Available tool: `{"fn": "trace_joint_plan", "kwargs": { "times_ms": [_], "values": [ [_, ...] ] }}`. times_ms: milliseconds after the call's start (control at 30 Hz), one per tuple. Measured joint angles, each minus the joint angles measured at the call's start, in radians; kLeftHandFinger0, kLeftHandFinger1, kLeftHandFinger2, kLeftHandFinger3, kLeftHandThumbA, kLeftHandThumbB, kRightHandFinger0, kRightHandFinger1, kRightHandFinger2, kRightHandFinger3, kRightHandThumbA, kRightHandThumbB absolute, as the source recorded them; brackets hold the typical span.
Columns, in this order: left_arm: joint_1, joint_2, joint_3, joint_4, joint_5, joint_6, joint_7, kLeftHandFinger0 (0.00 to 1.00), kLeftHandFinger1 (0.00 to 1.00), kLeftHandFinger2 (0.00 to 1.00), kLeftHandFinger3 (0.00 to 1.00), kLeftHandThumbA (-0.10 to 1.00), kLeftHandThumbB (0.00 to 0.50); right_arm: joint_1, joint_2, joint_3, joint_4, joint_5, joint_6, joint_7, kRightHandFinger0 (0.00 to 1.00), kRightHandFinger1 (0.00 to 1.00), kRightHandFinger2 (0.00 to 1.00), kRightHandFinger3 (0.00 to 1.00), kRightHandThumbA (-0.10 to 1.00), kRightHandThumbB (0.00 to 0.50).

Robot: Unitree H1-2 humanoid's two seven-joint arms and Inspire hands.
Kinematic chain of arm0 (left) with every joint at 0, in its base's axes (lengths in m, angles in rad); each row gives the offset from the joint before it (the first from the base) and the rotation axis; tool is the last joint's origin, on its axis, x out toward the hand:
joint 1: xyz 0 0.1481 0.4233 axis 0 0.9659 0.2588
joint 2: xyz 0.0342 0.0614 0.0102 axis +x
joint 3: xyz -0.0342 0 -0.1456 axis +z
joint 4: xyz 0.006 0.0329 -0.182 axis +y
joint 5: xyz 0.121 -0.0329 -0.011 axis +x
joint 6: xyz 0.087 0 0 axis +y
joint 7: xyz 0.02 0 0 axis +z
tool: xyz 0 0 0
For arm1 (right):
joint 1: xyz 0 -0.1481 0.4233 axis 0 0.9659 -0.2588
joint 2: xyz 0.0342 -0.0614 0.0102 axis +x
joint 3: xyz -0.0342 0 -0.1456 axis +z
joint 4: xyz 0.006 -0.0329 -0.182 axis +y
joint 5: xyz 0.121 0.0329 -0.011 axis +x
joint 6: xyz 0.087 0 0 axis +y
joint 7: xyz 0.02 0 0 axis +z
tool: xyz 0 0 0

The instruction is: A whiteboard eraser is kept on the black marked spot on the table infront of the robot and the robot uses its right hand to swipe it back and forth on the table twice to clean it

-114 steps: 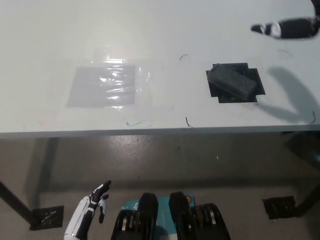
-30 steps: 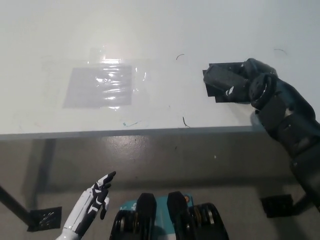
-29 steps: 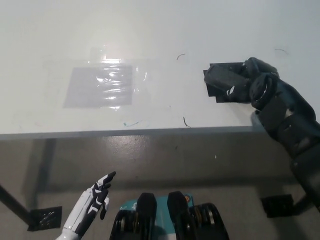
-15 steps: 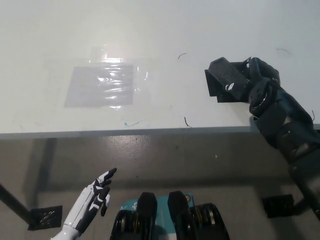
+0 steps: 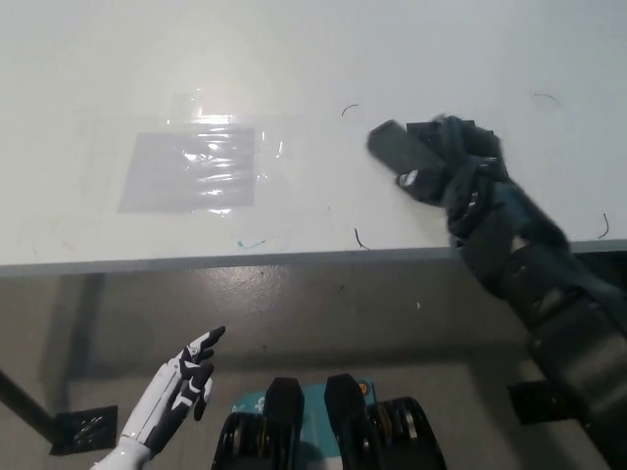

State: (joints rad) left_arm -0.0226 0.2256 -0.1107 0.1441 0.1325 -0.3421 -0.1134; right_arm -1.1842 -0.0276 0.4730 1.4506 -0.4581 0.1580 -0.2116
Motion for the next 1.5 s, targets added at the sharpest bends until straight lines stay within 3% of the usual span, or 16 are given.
{"fn": "trace_joint_plan", "kwargs": {
  "times_ms": [133,167,267,367,500,600,733,833,900,1067,1200,1233,1333,1400,1433,1500],
  "values": [
    [0.035,-0.001,-0.004,-0.014,0.001,0.0,0.0,1.0,1.0,1.0,1.0,1.0,0.5,0.002,0.03,0.033,-0.001,-0.018,0.003,-0.003,0.05,0.15,0.31,0.86,-0.1,0.228],
    [0.049,-0.001,-0.005,-0.014,0.001,0.0,0.0,1.0,1.0,1.0,1.0,1.0,0.5,0.005,0.036,0.037,-0.001,-0.022,0.005,-0.008,0.15,0.26,0.4,0.87,-0.1,0.224],
    [0.079,-0.001,-0.006,-0.014,0.001,-0.001,0.0,1.0,1.0,1.0,1.0,1.0,0.5,0.012,0.044,0.042,-0.002,-0.029,0.005,-0.018,0.16,0.28,0.45,0.81,-0.1,0.228],
    [0.095,-0.001,-0.006,-0.014,0.002,-0.001,0.0,1.0,1.0,1.0,1.0,1.0,0.5,0.017,0.05,0.046,-0.003,-0.035,0.005,-0.026,0.1,0.23,0.4,0.94,-0.1,0.185],
    [0.106,-0.002,-0.006,-0.017,0.002,-0.001,0.0,1.0,1.0,1.0,1.0,1.0,0.5,0.023,0.051,0.051,-0.006,-0.041,0.005,-0.033,0.0,0.13,0.32,0.9,-0.1,0.183],
    [0.11,-0.002,-0.006,-0.018,0.001,-0.001,0.0,1.0,1.0,1.0,1.0,1.0,0.5,0.029,0.039,0.052,-0.011,-0.043,0.001,-0.036,0.15,0.29,0.49,0.9,-0.1,0.211],
    [0.109,-0.001,-0.005,-0.018,0.001,-0.001,0.0,1.0,1.0,1.0,1.0,1.0,0.5,0.039,0.007,0.051,-0.015,-0.041,-0.013,-0.032,0.0,0.08,0.33,1.0,-0.1,0.184],
    [0.104,-0.001,-0.004,-0.018,0.001,-0.001,0.0,1.0,1.0,1.0,1.0,1.0,0.5,0.044,-0.02,0.049,-0.021,-0.039,-0.024,-0.021,0.03,0.15,0.36,0.96,-0.1,0.165],
    [0.101,-0.001,-0.002,-0.017,0.0,-0.001,0.0,1.0,1.0,1.0,1.0,1.0,0.5,0.046,-0.045,0.049,-0.024,-0.037,-0.036,-0.01,0.22,0.32,0.49,0.84,-0.1,0.191],
    [0.1,0.0,0.0,-0.015,-0.001,-0.001,0.0,1.0,1.0,1.0,1.0,1.0,0.5,0.056,-0.125,0.042,-0.028,-0.034,-0.059,0.01,0.0,0.13,0.34,0.84,-0.1,0.193],
    [0.097,0.0,0.002,-0.014,-0.002,-0.001,0.0,1.0,1.0,1.0,1.0,1.0,0.5,0.065,-0.208,0.03,-0.028,-0.028,-0.063,0.02,0.0,0.04,0.27,1.0,-0.1,0.17],
    [0.095,0.0,0.002,-0.014,-0.002,-0.001,0.0,1.0,1.0,1.0,1.0,1.0,0.5,0.069,-0.232,0.026,-0.028,-0.026,-0.063,0.022,0.0,0.02,0.28,1.0,-0.1,0.11],
    [0.09,0.002,0.004,-0.014,-0.003,-0.001,0.0,1.0,1.0,1.0,1.0,1.0,0.5,0.078,-0.303,0.014,-0.027,-0.023,-0.062,0.031,0.1,0.16,0.4,1.0,-0.02,0.165],
    [0.082,0.003,0.005,-0.014,-0.004,-0.001,0.0,1.0,1.0,1.0,1.0,1.0,0.5,0.085,-0.349,0.011,-0.025,-0.022,-0.059,0.037,0.34,0.49,0.64,0.96,-0.04,0.172],
    [0.08,0.003,0.005,-0.014,-0.005,-0.001,0.0,1.0,1.0,1.0,1.0,1.0,0.5,0.087,-0.36,0.01,-0.024,-0.022,-0.058,0.038,0.42,0.57,0.67,0.95,-0.06,0.173],
    [0.076,0.004,0.006,-0.014,-0.005,-0.001,0.0,1.0,1.0,1.0,1.0,1.0,0.5,0.092,-0.4,0.008,-0.021,-0.023,-0.052,0.049,0.35,0.49,0.65,1.0,-0.03,0.152]
  ]
}}
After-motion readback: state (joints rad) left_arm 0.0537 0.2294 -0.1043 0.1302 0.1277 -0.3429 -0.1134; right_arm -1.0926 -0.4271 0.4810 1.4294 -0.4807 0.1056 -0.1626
